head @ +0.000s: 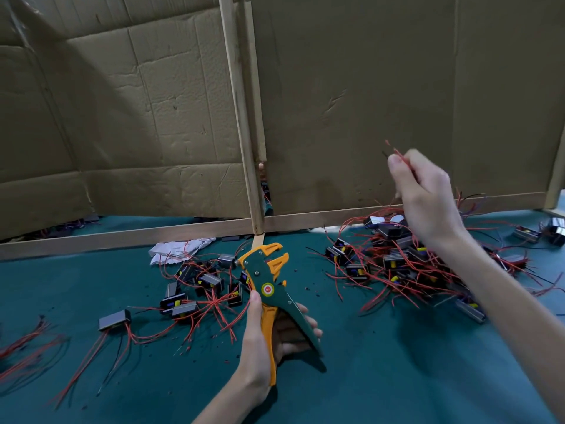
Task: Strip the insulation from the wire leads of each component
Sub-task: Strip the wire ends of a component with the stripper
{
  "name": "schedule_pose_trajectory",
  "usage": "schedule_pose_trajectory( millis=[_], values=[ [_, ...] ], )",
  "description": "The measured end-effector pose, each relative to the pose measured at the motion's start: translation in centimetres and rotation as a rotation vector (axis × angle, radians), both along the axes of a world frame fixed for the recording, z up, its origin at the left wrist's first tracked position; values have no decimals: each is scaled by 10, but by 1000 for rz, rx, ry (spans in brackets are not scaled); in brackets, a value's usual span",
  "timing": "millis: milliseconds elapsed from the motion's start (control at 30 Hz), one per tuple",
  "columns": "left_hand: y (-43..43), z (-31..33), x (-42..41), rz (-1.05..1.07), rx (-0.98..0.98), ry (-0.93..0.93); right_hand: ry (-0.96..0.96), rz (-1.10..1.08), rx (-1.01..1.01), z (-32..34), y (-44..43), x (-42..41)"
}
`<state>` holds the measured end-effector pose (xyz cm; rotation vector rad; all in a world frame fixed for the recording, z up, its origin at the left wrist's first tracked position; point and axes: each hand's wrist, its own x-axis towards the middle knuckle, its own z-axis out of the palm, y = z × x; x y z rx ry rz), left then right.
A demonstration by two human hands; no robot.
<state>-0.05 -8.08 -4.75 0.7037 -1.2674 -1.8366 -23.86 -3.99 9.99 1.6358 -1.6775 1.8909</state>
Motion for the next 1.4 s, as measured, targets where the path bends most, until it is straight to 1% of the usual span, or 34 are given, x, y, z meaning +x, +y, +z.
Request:
schedule_pose_trajectory(
  millis=[33,100,133,233,267,300,333,367,400,433,467,533,633,700,767,800,867,900,967,1000,1100,1167,1233,1267,1333,1400],
  values=[
    [0,-1,0,15,-4,6,125,-123,28,6,-5,-8],
    [0,-2,0,60,-11,24,276,-335,176,11,-23,-25],
    [0,-2,1,87,-9,38,303,-427,303,10,-32,-32],
    [-6,0,3,166,-7,73,328,-656,771,-2,-52,-41],
    [-10,2,6,184,-12,78,376,-722,849,-8,-54,-39],
    [-17,3,9,203,-17,82,454,-765,846,-15,-57,-34],
    [-24,4,14,222,-20,91,545,-766,777,-23,-60,-27],
    [-32,6,18,236,-20,103,629,-711,679,-31,-62,-16],
    [-39,8,22,244,-14,116,695,-609,602,-39,-63,-4],
    [-45,9,26,241,-7,127,754,-500,568,-49,-62,10],
    [-51,11,29,230,0,134,823,-428,572,-59,-62,25],
    [-56,12,33,199,18,142,986,-401,617,-80,-61,50],
    [-54,6,39,152,43,116,1157,-446,715,-102,-60,78],
    [-50,-1,45,119,48,78,1187,-527,797,-110,-62,89],
    [-48,-5,50,104,50,74,1156,-542,826,-113,-66,96],
    [-47,-6,51,111,51,82,1120,-487,808,-115,-68,99],
    [-47,-5,52,140,49,105,1036,-258,731,-119,-77,104],
    [-47,-4,51,151,52,118,958,-114,713,-122,-83,106],
    [-47,-2,49,185,48,132,744,153,786,-125,-93,113],
    [-47,-2,49,205,46,136,664,246,826,-126,-97,118],
    [-46,1,50,230,34,145,487,400,889,-130,-108,130],
    [-45,1,51,233,32,141,332,453,915,-130,-112,136],
    [-42,2,51,244,18,116,203,444,871,-129,-109,137],
    [-43,1,51,243,15,117,174,406,821,-130,-107,134],
    [-42,1,51,236,-5,111,205,277,718,-129,-101,122],
    [-42,-1,52,223,-21,99,158,241,688,-127,-90,101]
  ],
)
